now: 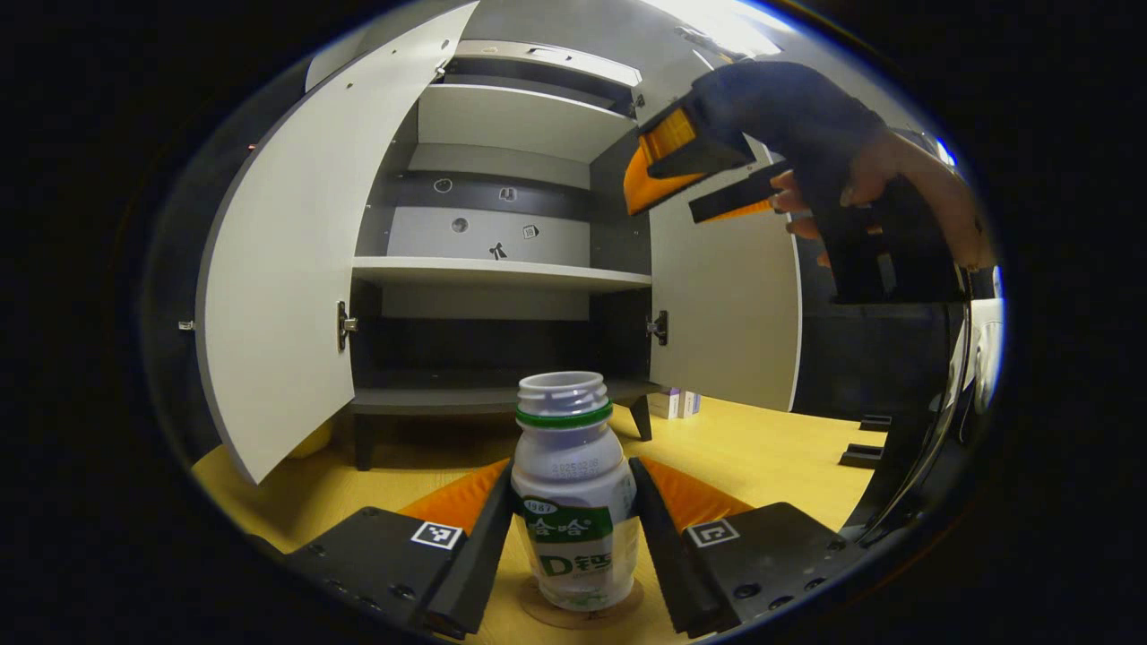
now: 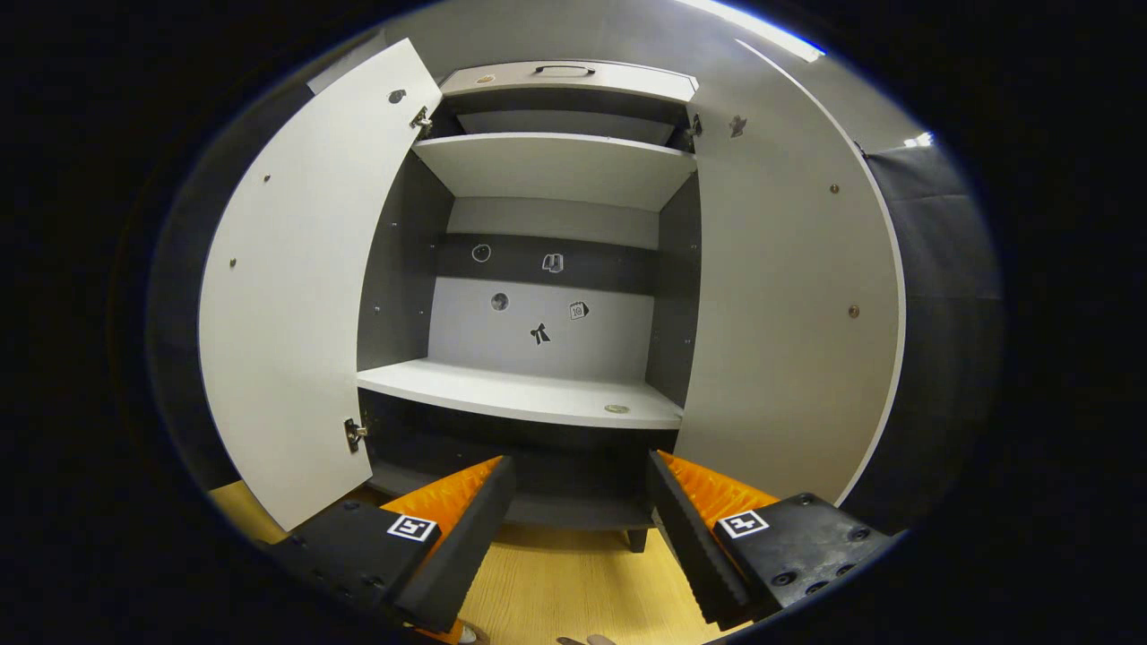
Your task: Grasp the bottle in the cabinet with the left hand and place it on the coaster, then close the right door with the right hand and the left door with the left hand.
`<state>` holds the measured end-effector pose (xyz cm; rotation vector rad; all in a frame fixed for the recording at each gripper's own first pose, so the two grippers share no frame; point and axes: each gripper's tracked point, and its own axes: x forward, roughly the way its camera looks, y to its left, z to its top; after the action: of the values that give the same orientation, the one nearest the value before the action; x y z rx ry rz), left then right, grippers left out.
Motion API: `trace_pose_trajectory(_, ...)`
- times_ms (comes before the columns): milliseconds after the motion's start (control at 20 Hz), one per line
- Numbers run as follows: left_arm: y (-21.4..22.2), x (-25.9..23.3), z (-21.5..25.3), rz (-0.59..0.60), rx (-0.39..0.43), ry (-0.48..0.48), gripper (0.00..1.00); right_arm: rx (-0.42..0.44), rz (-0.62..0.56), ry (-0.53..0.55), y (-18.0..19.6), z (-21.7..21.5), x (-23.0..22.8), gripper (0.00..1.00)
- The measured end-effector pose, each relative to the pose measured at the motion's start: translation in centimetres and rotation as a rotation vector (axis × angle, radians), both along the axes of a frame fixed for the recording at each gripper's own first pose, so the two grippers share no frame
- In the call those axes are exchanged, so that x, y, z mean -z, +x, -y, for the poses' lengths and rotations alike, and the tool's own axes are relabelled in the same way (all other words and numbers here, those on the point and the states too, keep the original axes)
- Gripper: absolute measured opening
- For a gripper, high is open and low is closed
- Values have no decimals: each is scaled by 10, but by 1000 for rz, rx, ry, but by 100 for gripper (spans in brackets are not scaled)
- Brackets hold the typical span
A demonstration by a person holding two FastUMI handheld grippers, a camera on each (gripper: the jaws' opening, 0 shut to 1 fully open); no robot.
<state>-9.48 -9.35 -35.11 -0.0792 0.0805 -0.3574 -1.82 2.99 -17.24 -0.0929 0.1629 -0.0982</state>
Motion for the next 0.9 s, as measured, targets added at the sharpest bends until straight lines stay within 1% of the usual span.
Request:
trace_pose_trajectory(150,-1,1,0,13,-8,5,76,0,1,7,2,1,0,98)
trace_pose_trajectory(200,2,10,-1,9,-12,16,77,1,-3,9,2,2,1,98)
trace_pose_trajectory(350,-1,4,1,14,-13,33,79,2,-13,13,1,3,3,98)
trace_pose_trajectory(500,-3,2,3,12,-12,48,82,-2,-5,-5,0,5,-2,98)
trace_pose_trajectory(550,-5,0,6,10,-6,52,85,-8,-2,-9,0,4,-4,98)
trace_pose_trajectory(600,-4,-2,6,11,-10,57,96,-17,-2,-9,0,3,-5,98)
trace_pose_trajectory(650,-3,-7,4,16,-17,60,98,-21,-1,-11,0,3,-7,98)
trace_pose_trajectory(800,-1,-22,2,9,-31,52,98,-20,7,-23,1,7,-16,98)
trace_pose_trajectory(900,0,-41,1,17,-34,38,97,-21,25,-27,-1,11,-31,98)
